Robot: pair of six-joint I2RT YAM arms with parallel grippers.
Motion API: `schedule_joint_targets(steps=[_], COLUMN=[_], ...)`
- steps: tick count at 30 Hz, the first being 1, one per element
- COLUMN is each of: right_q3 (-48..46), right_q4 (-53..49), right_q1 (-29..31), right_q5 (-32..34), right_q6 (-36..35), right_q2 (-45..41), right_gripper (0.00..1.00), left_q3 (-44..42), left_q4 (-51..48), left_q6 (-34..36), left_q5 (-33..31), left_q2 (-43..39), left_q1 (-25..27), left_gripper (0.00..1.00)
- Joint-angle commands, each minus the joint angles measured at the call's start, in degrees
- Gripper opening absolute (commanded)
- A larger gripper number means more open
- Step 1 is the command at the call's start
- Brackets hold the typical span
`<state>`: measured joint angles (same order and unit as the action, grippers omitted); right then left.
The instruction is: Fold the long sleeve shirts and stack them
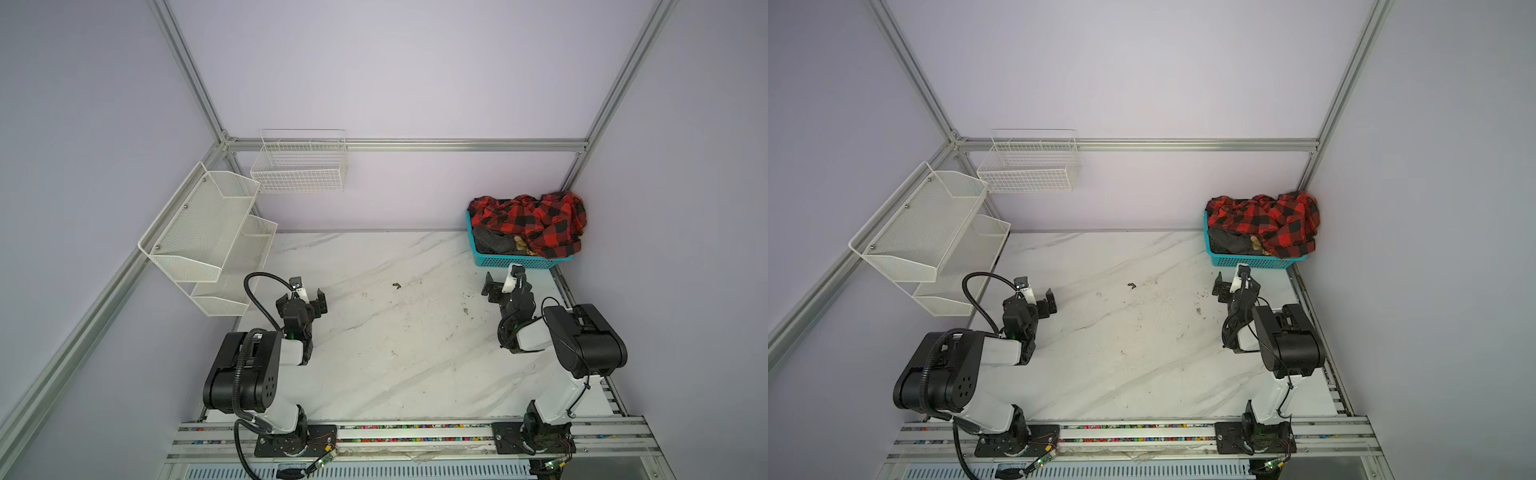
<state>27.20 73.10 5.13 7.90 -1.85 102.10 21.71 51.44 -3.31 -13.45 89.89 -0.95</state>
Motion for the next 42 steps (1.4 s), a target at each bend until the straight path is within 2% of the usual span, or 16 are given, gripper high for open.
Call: schedule_joint_targets(steps=[1, 20, 21, 22, 23, 24, 26, 28, 29, 30, 31, 32, 34, 38, 42], right_q3=[-0.4, -0.3, -0.3, 1.1, 5.6, 11.7, 29.4, 45.2, 49.8, 51.6, 54.4, 57.5, 66.1, 88.8, 102.0], right_q4=[3.1, 3.0, 3.5, 0.1, -12.6, -23.8, -48.7, -64.6, -67.2, -67.7, -70.9, -73.4, -80.3, -95.2, -102.3], right_q1=[-0.4, -0.4, -0.4, 0.2, 0.3, 0.3, 0.3, 0.3, 0.3, 0.2, -0.9, -2.6, -3.6, -3.6, -4.0], right_q5=[0.0, -0.1, 1.0, 6.6, 11.3, 13.5, 17.4, 12.0, 9.4, 9.9, 11.1, 8.5, 8.8, 13.8, 18.0], right_q6=[-1.0, -1.0, -0.9, 0.3, 2.3, 4.8, 9.4, 12.6, 15.5, 18.9, 24.9, 28.6, 29.4, 25.1, 23.8], right_q2=[0.0, -0.1, -0.3, -2.8, -6.8, -9.5, -11.7, -10.3, -9.2, -8.4, -7.3, -5.7, -0.9, 12.1, 22.1], right_gripper=[0.97, 0.97, 0.97, 0.97, 0.97, 0.97, 0.97, 0.97, 0.97, 0.97, 0.97, 0.97, 0.97, 0.91, 0.9], left_q3=[-0.5, -0.4, -0.2, 0.4, 0.7, 2.4, 13.8, 23.6, 27.3, 30.5, 35.2, 40.5, 50.3, 58.3, 60.1], left_q4=[3.3, 2.8, 2.1, 0.0, 0.5, -4.2, -27.6, -37.2, -38.8, -40.1, -43.8, -48.5, -55.9, -59.9, -62.7], left_q6=[0.9, 0.8, 0.7, 0.2, 1.6, 2.4, 2.4, -1.2, -6.1, -11.0, -15.8, -19.8, -24.9, -24.3, -22.4], left_q5=[-0.3, 0.0, 0.0, -0.2, 0.7, 0.4, -0.5, -5.3, -6.9, -7.1, -6.8, -4.8, -2.5, 3.0, 4.4], left_q2=[-0.2, -0.2, -0.4, -1.0, -1.8, -4.1, -8.3, -10.4, -10.9, -10.9, -10.2, -9.5, -4.9, 0.1, 1.8], left_q1=[0.2, 0.0, 0.0, 0.1, 0.0, 0.4, 0.8, 1.0, 1.0, 1.0, 1.1, 1.6, 3.9, 11.6, 17.5], left_gripper=[1.0, 1.0, 1.0, 1.0, 1.0, 1.0, 1.0, 1.0, 1.0, 1.0, 1.0, 0.99, 0.98, 0.98, 0.98])
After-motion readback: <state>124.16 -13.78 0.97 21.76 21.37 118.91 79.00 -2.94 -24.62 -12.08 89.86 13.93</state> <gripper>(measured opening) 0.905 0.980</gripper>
